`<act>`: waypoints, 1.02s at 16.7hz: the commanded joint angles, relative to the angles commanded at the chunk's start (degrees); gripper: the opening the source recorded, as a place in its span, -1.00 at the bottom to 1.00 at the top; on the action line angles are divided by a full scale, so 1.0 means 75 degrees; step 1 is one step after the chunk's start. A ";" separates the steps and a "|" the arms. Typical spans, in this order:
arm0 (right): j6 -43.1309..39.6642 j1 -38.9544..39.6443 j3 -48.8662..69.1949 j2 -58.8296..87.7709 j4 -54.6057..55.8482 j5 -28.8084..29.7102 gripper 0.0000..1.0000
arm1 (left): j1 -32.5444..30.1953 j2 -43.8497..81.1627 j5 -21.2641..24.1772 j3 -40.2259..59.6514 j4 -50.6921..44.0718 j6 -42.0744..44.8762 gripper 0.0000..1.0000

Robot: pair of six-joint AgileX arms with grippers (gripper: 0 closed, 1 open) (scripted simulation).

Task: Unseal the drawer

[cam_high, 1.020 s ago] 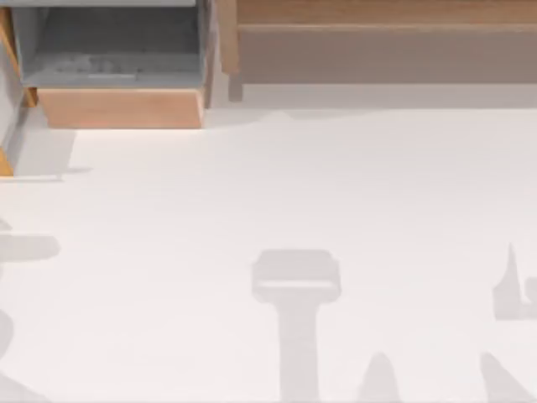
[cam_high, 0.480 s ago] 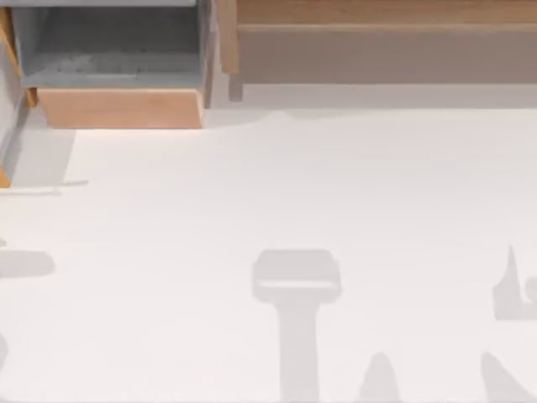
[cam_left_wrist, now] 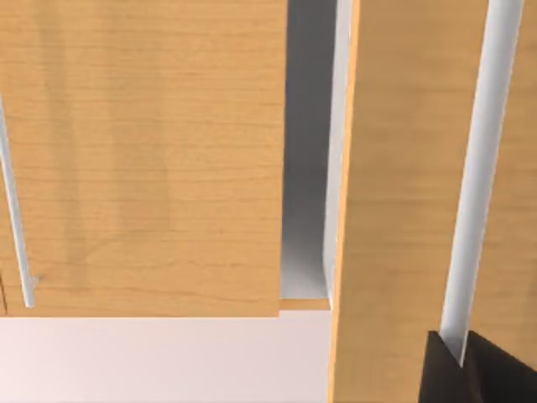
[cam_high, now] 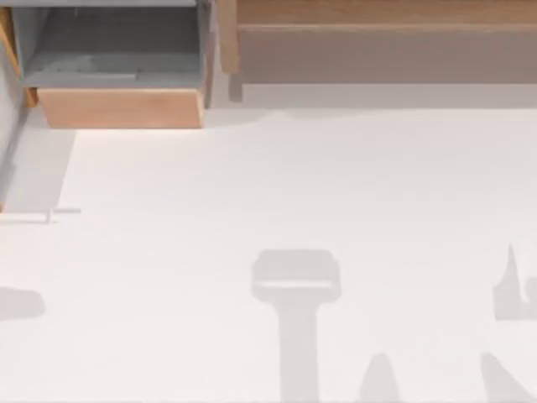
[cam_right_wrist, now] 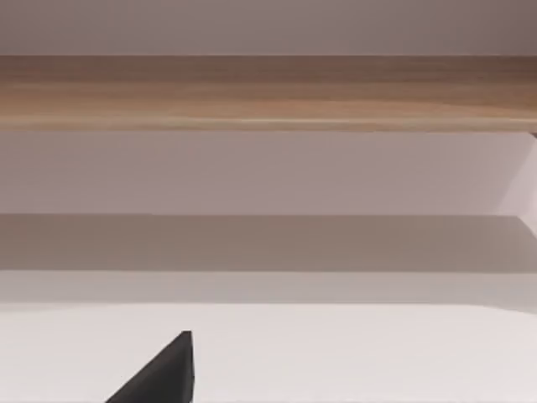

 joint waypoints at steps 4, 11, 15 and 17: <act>0.0000 0.0000 0.0000 0.0000 0.0000 0.0000 1.00 | 0.0000 0.0000 0.0000 0.0000 0.0000 0.0000 -0.70; 0.0000 0.0000 0.0000 0.0000 0.0000 0.0000 1.00 | 0.0000 0.0000 0.0000 0.0000 0.0000 0.0000 0.36; 0.0000 0.0000 0.0000 0.0000 0.0000 0.0000 1.00 | 0.0000 0.0000 0.0000 0.0000 0.0000 0.0000 0.96; 0.0000 0.0000 0.0000 0.0000 0.0000 0.0000 1.00 | 0.0000 0.0000 0.0000 0.0000 0.0000 0.0000 1.00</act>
